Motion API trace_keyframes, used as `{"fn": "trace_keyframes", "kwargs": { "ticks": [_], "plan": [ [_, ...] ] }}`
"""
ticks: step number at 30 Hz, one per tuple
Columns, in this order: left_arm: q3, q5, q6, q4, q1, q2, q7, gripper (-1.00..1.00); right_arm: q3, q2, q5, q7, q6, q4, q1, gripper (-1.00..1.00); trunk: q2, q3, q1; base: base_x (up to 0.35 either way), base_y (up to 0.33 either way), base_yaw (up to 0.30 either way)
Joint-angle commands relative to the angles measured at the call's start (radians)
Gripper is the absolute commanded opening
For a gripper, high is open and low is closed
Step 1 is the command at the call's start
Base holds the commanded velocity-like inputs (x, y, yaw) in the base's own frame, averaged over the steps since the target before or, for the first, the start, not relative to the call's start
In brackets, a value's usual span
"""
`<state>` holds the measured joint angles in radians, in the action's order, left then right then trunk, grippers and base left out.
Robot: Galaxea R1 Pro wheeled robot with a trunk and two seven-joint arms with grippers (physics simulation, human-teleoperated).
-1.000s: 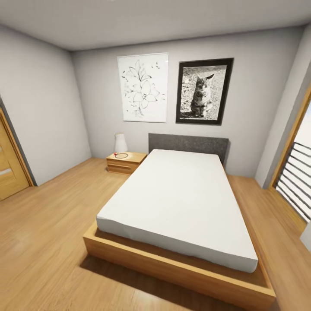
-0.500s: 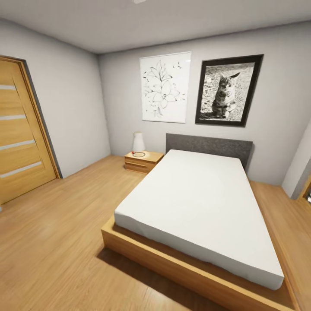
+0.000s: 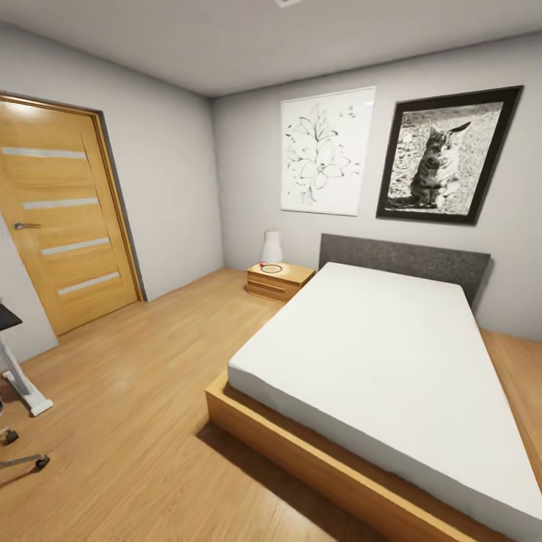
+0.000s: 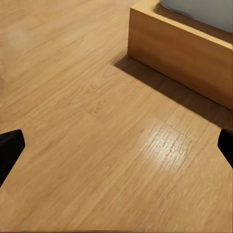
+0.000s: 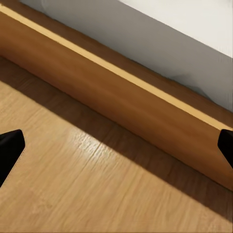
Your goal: In the bedroom, organize the workspace by keeping the computer under the desk, ensuring the monitor is on the desk, placing the keyboard on the desk next to the monitor, placing the mouse on the desk next to the keyboard, moving the folder from the swivel chair onto the desk next to the mouse, stacking the notebook on top of the folder with the pen on top of the notebook, and positioning the swivel chair next to the desk.
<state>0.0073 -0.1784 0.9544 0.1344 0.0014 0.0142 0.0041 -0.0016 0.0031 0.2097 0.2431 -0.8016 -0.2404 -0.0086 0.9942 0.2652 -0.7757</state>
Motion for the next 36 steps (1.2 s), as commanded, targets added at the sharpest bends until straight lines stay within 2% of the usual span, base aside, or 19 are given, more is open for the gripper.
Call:
{"fn": "trace_keyframes", "kwargs": {
  "ticks": [1, 9, 18, 25, 27, 28, 30, 36],
  "plan": [
    [0.000, -0.001, 0.003, 0.000, 0.000, 0.000, 0.000, 1.00, 0.000, 0.000, 0.011, 0.010, -0.001, 0.000, -0.001, 1.00, 0.001, 0.001, 0.000, 0.000, 0.000, 0.282],
    [0.001, -0.001, 0.000, -0.005, 0.000, 0.001, 0.002, 1.00, -0.001, 0.000, 0.011, 0.010, -0.001, 0.001, -0.001, 1.00, 0.001, 0.001, 0.000, 0.031, 0.000, 0.282],
    [0.001, -0.003, -0.046, -0.006, 0.000, 0.002, 0.005, 1.00, 0.000, 0.002, 0.012, 0.010, -0.001, 0.005, -0.001, 1.00, 0.001, 0.001, 0.000, 0.283, 0.000, 0.282],
    [0.000, -0.003, -0.053, -0.006, 0.000, 0.003, 0.005, 1.00, 0.003, 0.008, 0.015, 0.008, 0.002, 0.017, -0.001, 1.00, 0.001, 0.001, 0.000, 0.324, 0.000, 0.282],
    [0.000, -0.003, -0.054, -0.006, 0.000, 0.003, 0.005, 1.00, 0.007, 0.015, 0.027, 0.008, 0.002, 0.030, -0.001, 1.00, 0.001, 0.001, 0.000, 0.324, 0.000, 0.282],
    [0.000, -0.003, -0.053, -0.006, 0.000, 0.004, 0.005, 1.00, 0.013, 0.024, 0.065, 0.008, 0.002, 0.042, -0.001, 1.00, 0.001, 0.001, 0.000, 0.267, 0.000, 0.282],
    [0.001, -0.003, -0.053, -0.006, 0.000, 0.005, 0.005, 1.00, 0.014, 0.026, 0.083, 0.009, 0.003, 0.045, -0.001, 1.00, 0.001, 0.001, 0.000, 0.182, 0.000, 0.282],
    [0.002, -0.003, -0.051, -0.006, 0.000, 0.007, 0.003, 1.00, 0.015, 0.027, 0.100, 0.009, 0.003, 0.048, -0.001, 1.00, 0.001, 0.001, 0.000, 0.058, 0.000, 0.282]
  ]
}}
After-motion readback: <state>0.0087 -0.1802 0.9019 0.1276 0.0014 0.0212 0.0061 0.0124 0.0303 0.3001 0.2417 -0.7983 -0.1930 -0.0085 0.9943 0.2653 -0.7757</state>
